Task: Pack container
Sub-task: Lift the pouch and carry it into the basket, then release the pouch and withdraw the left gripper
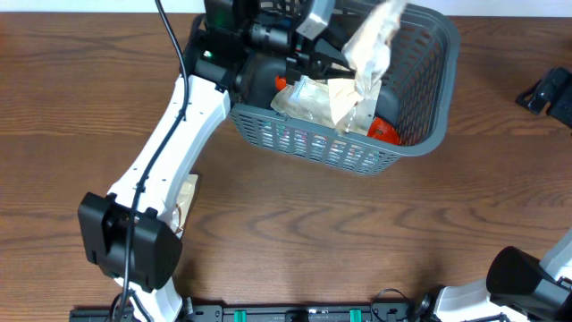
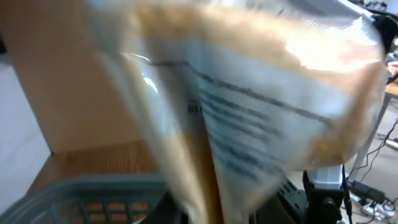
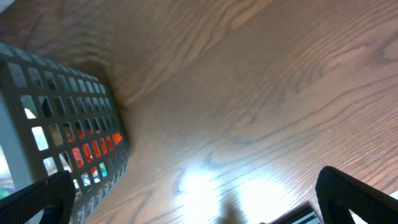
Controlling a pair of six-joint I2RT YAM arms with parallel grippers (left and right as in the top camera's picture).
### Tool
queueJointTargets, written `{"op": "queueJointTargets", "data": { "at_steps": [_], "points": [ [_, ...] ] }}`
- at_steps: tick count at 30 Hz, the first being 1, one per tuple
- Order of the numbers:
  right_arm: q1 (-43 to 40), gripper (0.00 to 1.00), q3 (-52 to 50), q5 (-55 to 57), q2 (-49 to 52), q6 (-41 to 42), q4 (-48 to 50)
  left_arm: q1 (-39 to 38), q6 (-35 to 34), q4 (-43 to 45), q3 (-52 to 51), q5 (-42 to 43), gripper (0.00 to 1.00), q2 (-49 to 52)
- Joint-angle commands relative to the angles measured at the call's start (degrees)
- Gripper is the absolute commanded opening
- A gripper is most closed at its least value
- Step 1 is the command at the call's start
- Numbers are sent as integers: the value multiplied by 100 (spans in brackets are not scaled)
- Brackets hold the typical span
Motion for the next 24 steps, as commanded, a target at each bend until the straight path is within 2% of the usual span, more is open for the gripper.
{"op": "queueJointTargets", "data": {
  "at_steps": [1, 7, 13, 14, 16, 18, 24],
  "points": [
    [46, 99, -20, -83, -11, -87, -20, 105, -72, 4, 90, 59, 7, 229],
    [46, 99, -20, -85, -11, -90, -20, 269, -243, 9, 90, -562, 6, 765],
    [46, 99, -20, -85, -11, -98, -20, 348, -337, 9, 90, -800, 6, 1060],
    [46, 99, -20, -83, -11, -111, -20, 352, -378, 9, 90, -800, 7, 1062],
    [46, 99, -20, -83, -11, -151, -20, 376, -417, 76, 92, -807, 23, 1032],
    [46, 99, -20, -83, -11, -151, -20, 435, -772, 398, 92, -946, 34, 977],
    [46, 99, -20, -83, -11, -151, -17, 970, -2529, 2487, 146, -1152, 38, 667]
  ]
}}
